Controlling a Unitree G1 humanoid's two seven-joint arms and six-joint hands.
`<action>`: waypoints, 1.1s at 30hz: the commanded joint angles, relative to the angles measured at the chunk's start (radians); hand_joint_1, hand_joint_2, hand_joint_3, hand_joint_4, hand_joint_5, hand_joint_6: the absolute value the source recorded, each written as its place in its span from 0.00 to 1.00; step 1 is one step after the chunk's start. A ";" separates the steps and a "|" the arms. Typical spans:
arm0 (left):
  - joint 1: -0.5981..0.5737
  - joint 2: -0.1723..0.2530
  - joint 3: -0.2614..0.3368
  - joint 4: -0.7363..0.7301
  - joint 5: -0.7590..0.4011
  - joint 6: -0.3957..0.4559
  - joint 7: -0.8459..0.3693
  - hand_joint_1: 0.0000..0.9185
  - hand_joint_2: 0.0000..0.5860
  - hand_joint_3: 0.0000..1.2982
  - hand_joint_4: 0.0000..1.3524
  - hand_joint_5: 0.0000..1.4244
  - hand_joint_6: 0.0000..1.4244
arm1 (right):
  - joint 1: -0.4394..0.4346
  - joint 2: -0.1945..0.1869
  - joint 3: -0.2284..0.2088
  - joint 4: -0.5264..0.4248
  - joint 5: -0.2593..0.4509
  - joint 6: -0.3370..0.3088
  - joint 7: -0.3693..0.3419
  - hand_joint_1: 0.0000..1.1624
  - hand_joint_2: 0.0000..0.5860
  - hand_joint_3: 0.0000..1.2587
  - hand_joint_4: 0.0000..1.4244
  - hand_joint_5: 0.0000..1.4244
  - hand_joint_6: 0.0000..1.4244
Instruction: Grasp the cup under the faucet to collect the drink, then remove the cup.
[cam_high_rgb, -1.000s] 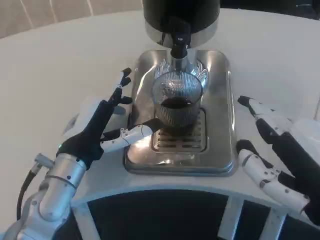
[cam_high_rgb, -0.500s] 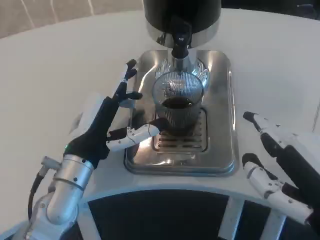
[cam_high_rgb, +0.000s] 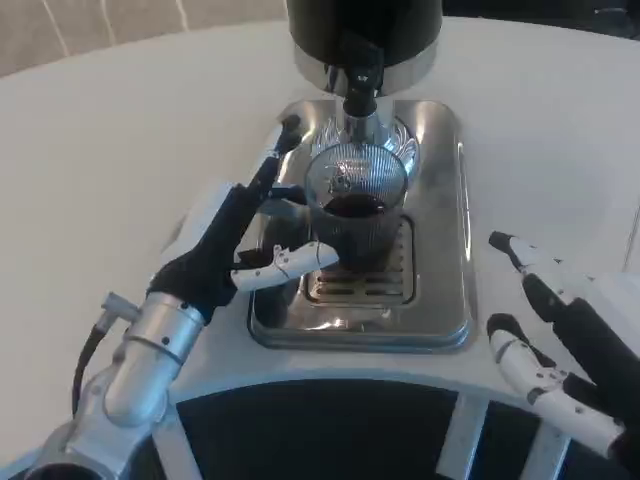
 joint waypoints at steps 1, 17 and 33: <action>-0.013 -0.008 -0.014 0.018 0.006 -0.018 -0.001 0.44 0.09 0.02 0.07 0.30 0.34 | 0.030 0.021 -0.017 -0.015 0.003 -0.031 0.008 0.00 0.99 0.00 0.00 0.00 0.00; -0.070 -0.026 -0.051 0.073 0.008 -0.029 -0.050 0.44 0.09 0.10 0.14 0.34 0.37 | 0.067 0.064 -0.072 -0.015 0.035 -0.080 0.010 0.00 0.99 0.00 0.00 0.00 0.00; -0.125 -0.043 -0.099 0.118 0.057 0.004 -0.026 0.42 0.10 0.10 0.13 0.31 0.29 | 0.057 0.052 -0.090 -0.015 0.048 -0.059 0.016 0.00 0.99 0.00 0.00 0.00 0.00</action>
